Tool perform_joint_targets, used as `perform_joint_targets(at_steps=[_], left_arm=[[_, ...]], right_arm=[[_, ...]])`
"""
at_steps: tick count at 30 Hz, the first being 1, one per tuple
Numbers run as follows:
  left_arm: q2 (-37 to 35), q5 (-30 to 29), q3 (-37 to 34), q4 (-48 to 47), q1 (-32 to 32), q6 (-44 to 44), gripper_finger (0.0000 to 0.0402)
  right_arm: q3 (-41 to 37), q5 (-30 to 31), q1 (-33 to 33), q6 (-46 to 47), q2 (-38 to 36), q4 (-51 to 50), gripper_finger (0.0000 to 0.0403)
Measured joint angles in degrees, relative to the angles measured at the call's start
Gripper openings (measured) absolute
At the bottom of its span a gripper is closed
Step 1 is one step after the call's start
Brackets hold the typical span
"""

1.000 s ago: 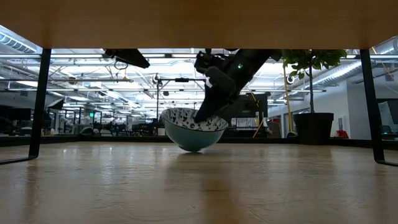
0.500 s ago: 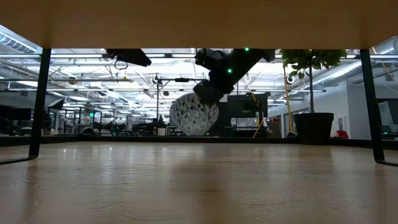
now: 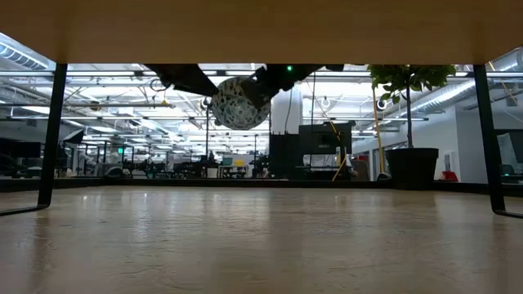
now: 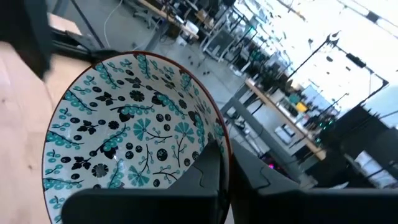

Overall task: Pick & Place Mini bowls
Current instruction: Stack the white bowl on the white bowl on the shelf

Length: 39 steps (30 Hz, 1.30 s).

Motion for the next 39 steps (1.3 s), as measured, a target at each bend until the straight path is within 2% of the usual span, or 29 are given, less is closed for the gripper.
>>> perform_joint_targets(at_steps=[4, 11, 15, 22, 30, 33, 38, 39], left_arm=[[2.1, -4.7, 0.0, 3.9, 0.0, 1.9, 0.0170], [1.1, -13.8, 0.0, 5.8, 0.0, 2.5, 0.0170], [1.2, -14.7, 0.0, 5.9, 0.0, 1.7, 0.0170], [2.0, -14.7, 0.0, 6.5, 0.0, 1.7, 0.0170], [2.1, -14.5, 0.0, 5.7, 0.3, 1.6, 0.0169], [2.8, -14.3, 0.0, 4.9, 0.2, 1.6, 0.0144], [2.7, -17.4, 0.1, 4.8, 0.5, 1.3, 0.0042], [2.5, -17.9, 0.2, 4.9, 0.5, 1.9, 0.0039]], right_arm=[[0.0, 0.0, 0.1, -1.4, -0.1, 0.9, 0.0000], [0.0, 1.4, -0.2, -2.0, -0.1, 0.8, 0.0000], [0.0, 1.1, -0.3, -2.1, -0.1, 2.4, 0.0000], [0.1, -4.8, 0.4, -2.2, -0.1, 4.8, 0.0000], [0.1, -5.8, 1.0, -2.9, -0.1, 5.5, 0.0000], [0.1, -6.0, 1.0, -2.9, -0.1, 5.2, 0.0000], [0.3, -5.9, 1.4, -1.4, -0.1, 6.3, 0.0016], [0.3, -6.0, 1.6, -1.1, -0.1, 5.9, 0.0024]])
